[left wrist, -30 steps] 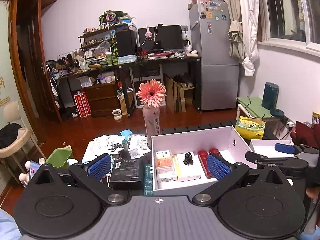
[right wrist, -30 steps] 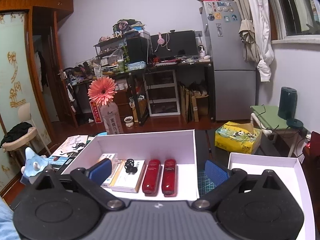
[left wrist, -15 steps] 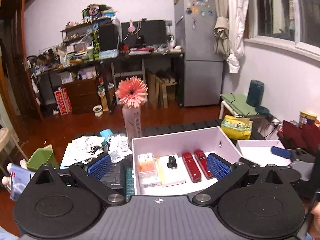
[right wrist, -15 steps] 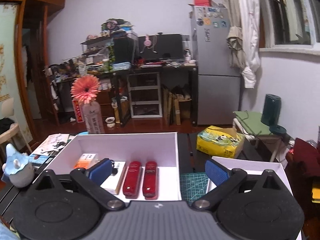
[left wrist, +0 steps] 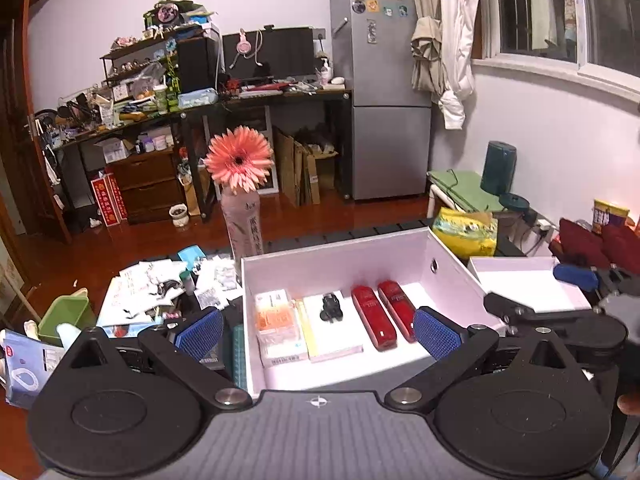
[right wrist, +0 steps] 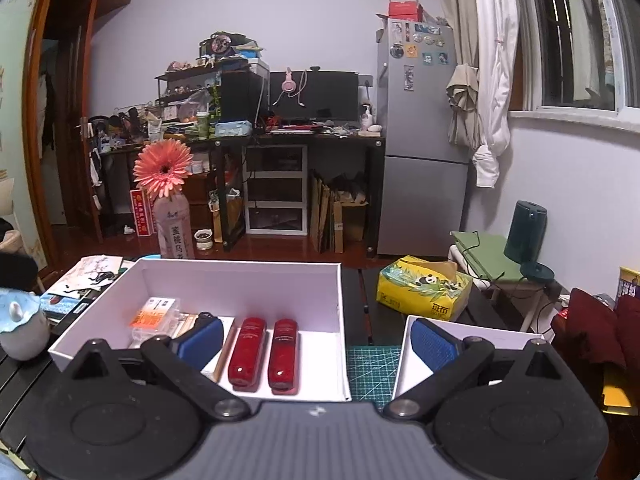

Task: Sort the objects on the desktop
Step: 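Move the right tool toward the empty white box lid beside the box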

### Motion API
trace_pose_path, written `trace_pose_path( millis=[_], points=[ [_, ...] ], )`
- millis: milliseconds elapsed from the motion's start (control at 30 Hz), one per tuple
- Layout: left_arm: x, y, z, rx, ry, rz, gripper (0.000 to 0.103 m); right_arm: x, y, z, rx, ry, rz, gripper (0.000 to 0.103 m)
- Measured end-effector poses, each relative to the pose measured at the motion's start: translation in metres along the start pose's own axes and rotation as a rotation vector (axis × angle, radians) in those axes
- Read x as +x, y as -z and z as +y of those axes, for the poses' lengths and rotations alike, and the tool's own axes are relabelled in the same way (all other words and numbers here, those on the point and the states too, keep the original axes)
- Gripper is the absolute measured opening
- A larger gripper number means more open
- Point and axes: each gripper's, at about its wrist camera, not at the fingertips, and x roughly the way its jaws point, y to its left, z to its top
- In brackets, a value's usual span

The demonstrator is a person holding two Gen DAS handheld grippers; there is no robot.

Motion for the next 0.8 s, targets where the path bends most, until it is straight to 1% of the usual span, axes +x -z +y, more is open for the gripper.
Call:
trace_pose_path(
  millis=[100,167,300,433,567,667,800],
  points=[
    [-0.001,0.010,-0.006,0.030,-0.027,-0.011,0.103,-0.002,0.002,0.003,-0.028,0.010,-0.003,0.100],
    [-0.001,0.014,-0.005,0.030,0.005,-0.001,0.103,-0.002,0.004,0.004,-0.041,0.009,0.003,0.100],
    [0.004,0.019,0.001,-0.016,0.060,0.037,0.103,0.000,0.004,0.002,-0.035,-0.007,0.027,0.100],
    [0.009,0.024,0.007,-0.058,0.070,0.070,0.103,0.001,0.000,-0.006,-0.012,0.027,0.031,0.100],
    [0.009,0.028,0.008,-0.048,0.051,0.056,0.103,0.001,-0.003,-0.022,0.023,0.059,0.016,0.100],
    [0.011,0.031,0.008,-0.034,0.028,0.047,0.103,0.002,-0.003,-0.032,0.004,0.064,0.015,0.100],
    [0.012,0.037,0.007,-0.025,0.050,0.035,0.103,0.001,0.000,-0.039,-0.042,0.102,-0.006,0.100]
  ],
)
